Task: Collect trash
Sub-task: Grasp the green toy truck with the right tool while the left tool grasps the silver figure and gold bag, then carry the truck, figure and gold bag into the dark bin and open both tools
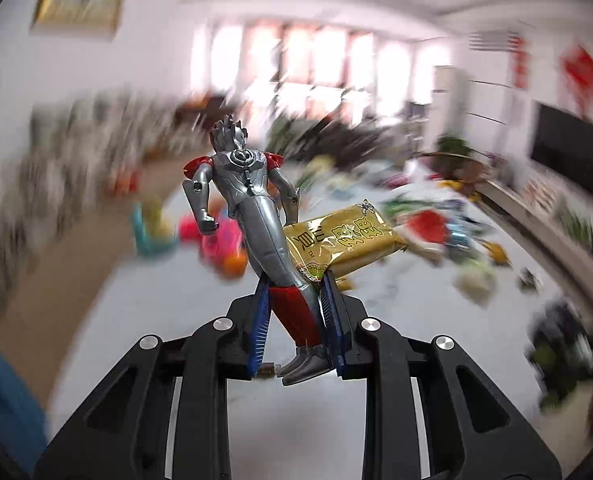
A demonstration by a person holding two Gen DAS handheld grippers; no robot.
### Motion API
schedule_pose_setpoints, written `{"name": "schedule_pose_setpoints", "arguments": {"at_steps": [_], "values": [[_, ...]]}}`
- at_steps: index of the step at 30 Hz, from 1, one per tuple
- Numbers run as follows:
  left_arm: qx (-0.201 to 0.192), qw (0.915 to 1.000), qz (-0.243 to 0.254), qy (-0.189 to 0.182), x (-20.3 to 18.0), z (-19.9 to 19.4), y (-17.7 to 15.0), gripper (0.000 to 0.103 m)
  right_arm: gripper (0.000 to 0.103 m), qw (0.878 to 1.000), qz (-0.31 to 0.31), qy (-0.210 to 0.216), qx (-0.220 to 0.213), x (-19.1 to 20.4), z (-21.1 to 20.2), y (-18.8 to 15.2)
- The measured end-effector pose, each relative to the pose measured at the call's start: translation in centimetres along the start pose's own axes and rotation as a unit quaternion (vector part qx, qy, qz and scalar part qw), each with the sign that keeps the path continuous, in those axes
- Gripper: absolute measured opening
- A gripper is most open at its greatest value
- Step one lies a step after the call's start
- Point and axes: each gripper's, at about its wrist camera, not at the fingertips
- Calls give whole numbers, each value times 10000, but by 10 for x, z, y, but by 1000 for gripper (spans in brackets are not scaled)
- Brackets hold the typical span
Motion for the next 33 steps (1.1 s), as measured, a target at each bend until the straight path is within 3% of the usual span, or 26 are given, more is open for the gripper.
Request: {"name": "schedule_pose_setpoints", "arguments": {"at_steps": [2,4,9,13,16,21,25,29,33], "values": [[-281,9989,386,0,-7,-30,-8,24,42,9999,28,82,-51,6,2,0],[-139,9989,439,-10,-7,-41,-18,24,42,9998,46,123,-121,13,3,-2],[-21,9975,460,-537,-7,-94,-65,24,42,9998,-27,100,-187,42,-7,-25],[83,9934,858,-756,-11,-139,-111,24,42,10000,3,32,15,67,-23,-70],[450,9870,1290,-843,-17,-156,-148,24,42,9992,44,-135,372,77,-20,-109],[1405,9732,1421,-1137,-15,-136,-206,24,42,9935,516,-386,943,60,11,-172],[2160,9593,1460,-1082,-22,-96,-242,22,42,9877,661,-752,1202,43,40,-197],[2862,9391,1688,-880,-42,-60,-273,22,42,9778,611,-1151,1642,28,74,-217],[3351,9198,1755,-1046,-61,-40,-301,21,42,9710,661,-1205,1958,18,102,-234]]}}
Point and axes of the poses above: each gripper's, at about its wrist camera, not at the fingertips, and z roughly the way its jaws point, x to its left, y to its top, and after that the axes turned 11 degrees about y, right-handed
